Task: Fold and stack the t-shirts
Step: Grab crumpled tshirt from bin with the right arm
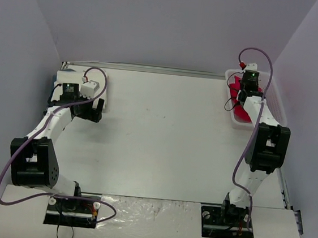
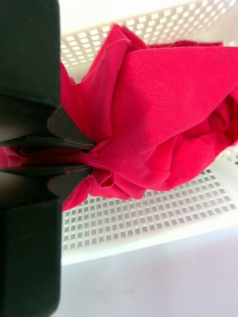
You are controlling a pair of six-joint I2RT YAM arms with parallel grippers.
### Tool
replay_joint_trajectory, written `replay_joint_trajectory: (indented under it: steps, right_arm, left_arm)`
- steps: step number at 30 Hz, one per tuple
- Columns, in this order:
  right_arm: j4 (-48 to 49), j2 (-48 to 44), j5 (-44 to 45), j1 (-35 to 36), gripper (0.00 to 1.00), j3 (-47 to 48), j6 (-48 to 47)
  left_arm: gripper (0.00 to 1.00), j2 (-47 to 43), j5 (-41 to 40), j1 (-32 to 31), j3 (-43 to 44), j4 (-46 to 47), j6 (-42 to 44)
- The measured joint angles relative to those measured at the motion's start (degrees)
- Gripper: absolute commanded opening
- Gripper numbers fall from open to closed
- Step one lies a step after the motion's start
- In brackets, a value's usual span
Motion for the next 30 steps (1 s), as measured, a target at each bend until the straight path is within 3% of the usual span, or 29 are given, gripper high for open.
replay_joint_trajectory:
  steps: [11, 24, 30]
  right_arm:
    - [3.8, -9.2, 4.7, 7.2, 0.00, -7.0, -4.6]
    - [1.1, -18.3, 6.6, 8.4, 0.00, -6.6, -5.9]
    - [-4.7, -21.3, 5.8, 10.8, 0.00, -1.1, -5.7]
  left_arm:
    - [0.94, -0.3, 0.7, 0.0, 0.0, 0.0, 0.0]
    - [0.94, -0.9, 2.0, 0.0, 0.0, -0.8, 0.0]
    - [0.94, -0.9, 2.1, 0.0, 0.0, -0.8, 0.0]
